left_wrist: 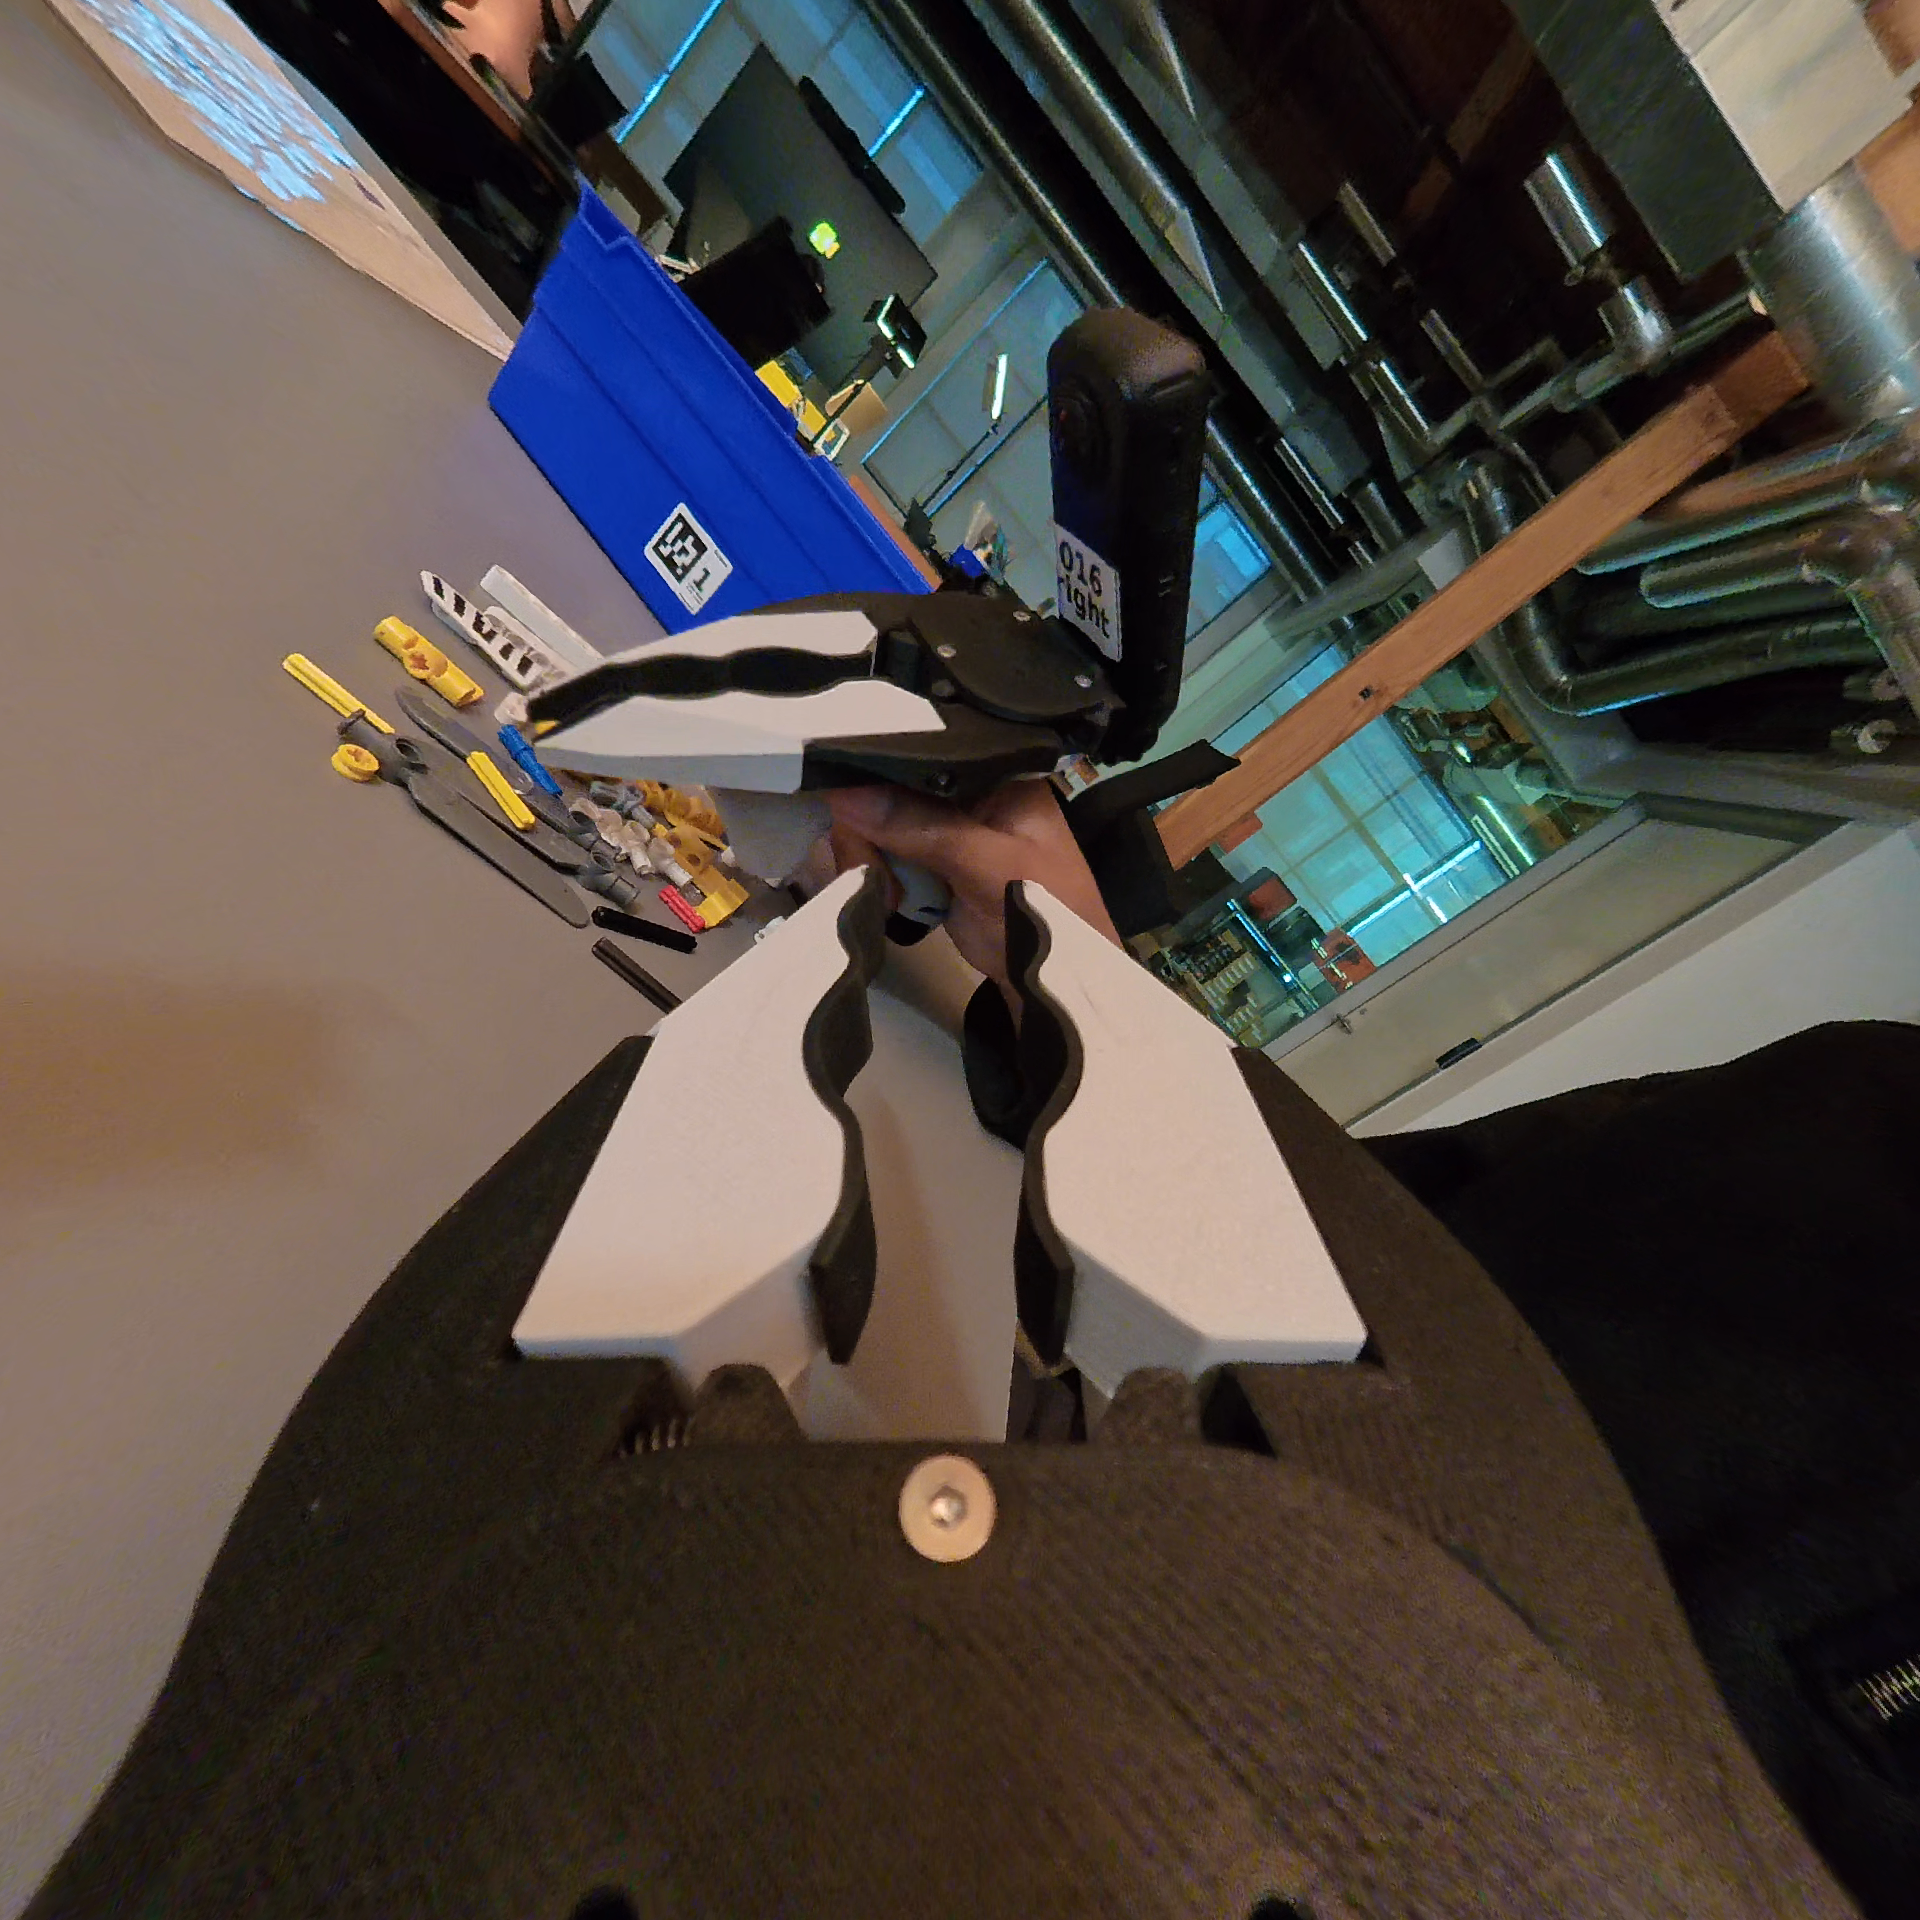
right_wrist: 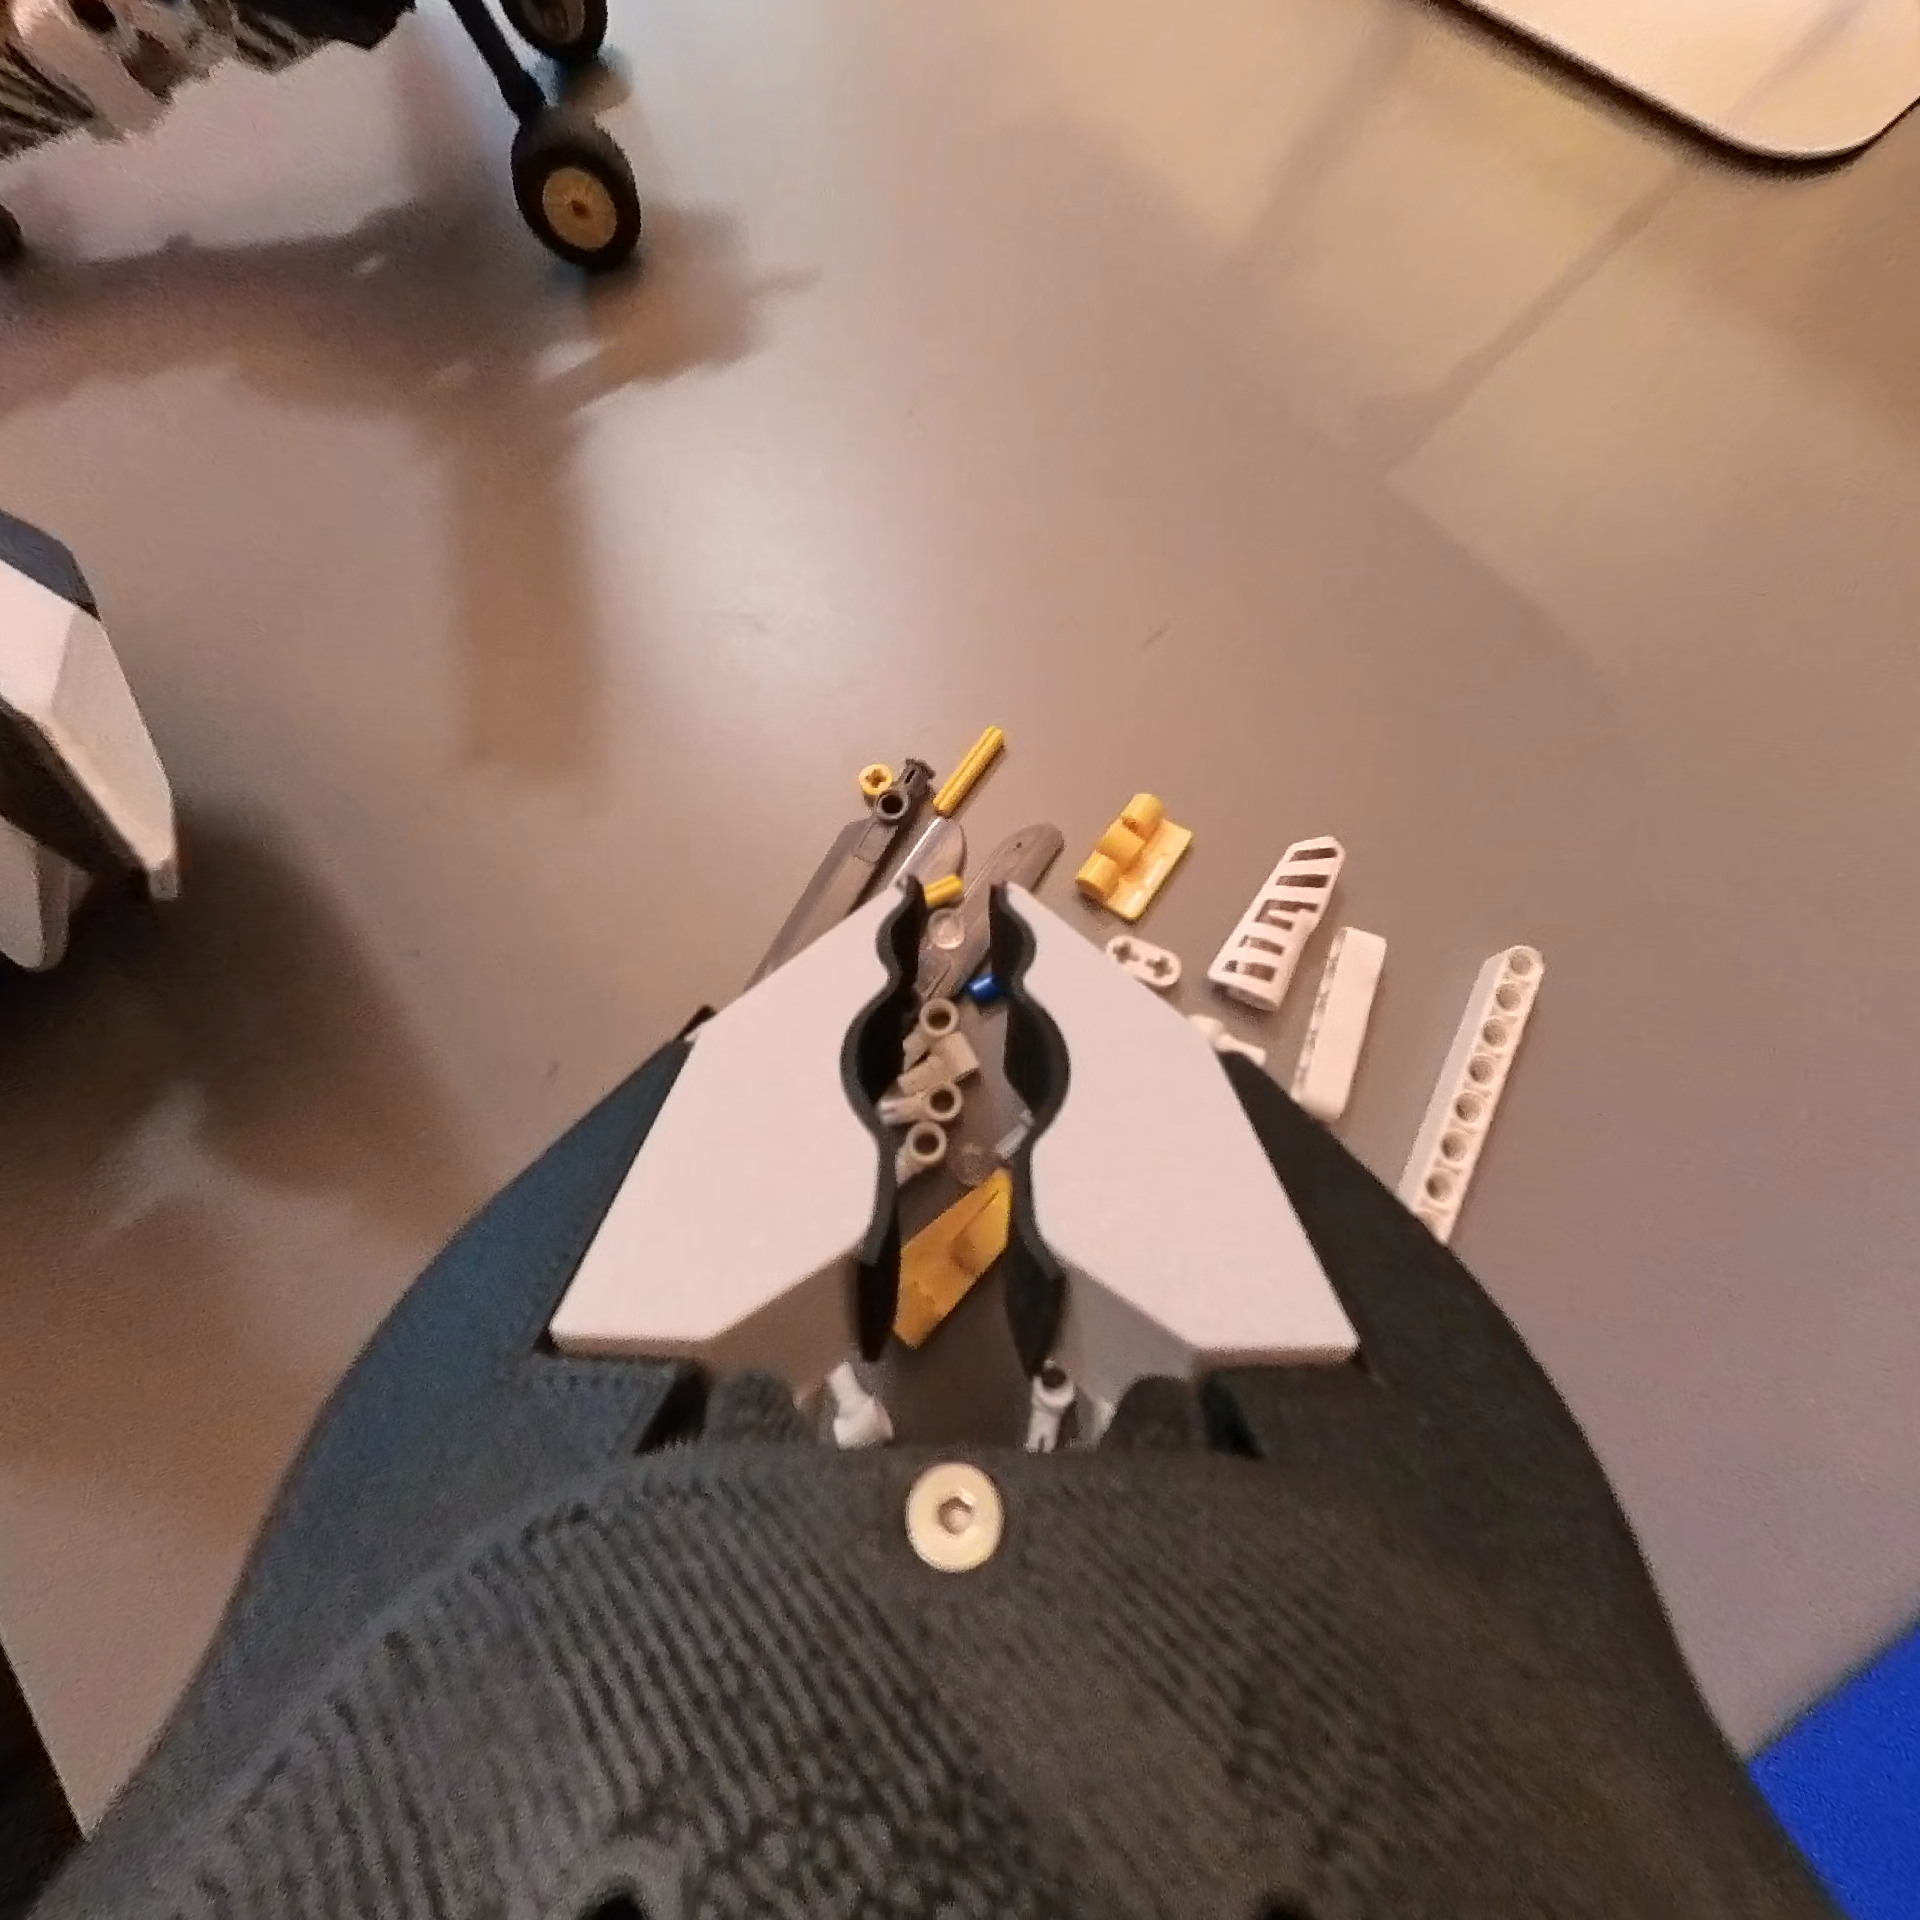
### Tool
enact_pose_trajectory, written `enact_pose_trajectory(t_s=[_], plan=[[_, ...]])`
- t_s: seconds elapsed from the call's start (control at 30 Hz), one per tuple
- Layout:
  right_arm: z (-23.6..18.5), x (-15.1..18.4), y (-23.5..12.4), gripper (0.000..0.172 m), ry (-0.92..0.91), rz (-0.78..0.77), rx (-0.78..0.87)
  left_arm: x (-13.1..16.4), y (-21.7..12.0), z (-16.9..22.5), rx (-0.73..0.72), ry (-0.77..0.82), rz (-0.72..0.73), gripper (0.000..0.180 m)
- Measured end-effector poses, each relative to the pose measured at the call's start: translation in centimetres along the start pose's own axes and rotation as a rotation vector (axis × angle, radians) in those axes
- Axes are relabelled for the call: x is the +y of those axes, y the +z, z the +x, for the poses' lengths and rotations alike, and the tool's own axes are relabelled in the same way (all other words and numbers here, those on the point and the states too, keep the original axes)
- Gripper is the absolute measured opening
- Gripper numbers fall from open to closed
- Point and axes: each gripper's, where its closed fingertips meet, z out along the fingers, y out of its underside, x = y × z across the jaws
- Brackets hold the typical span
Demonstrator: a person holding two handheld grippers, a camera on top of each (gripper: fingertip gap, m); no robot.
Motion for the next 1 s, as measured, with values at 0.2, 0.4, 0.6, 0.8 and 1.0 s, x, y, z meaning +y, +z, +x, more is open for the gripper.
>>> enact_pose_trajectory(t_s=[0.2,0.4,0.6,0.8,1.0], plan=[[-0.1,1.0,0.7,0.01,-0.04,-0.045,0.015,0.0,0.0,0.0,0.001,-0.001,0.0,0.019],[0.6,-0.2,-0.4,0.005,-0.05,0.014,0.061,0.0,0.0,0.0,0.004,-0.002,0.002,0.019],[2.5,0.7,-2.6,0.005,0.01,-0.029,0.086,0.0,-0.1,0.1,0.007,-0.003,0.004,0.019],[1.4,1.3,-2.1,0.005,0.066,-0.038,-0.022,0.0,0.0,0.0,0.006,-0.003,0.003,0.018],[1.3,2.2,-0.9,0.006,0.044,-0.085,-0.004,-0.1,-0.1,0.1,0.006,-0.003,0.004,0.019]])
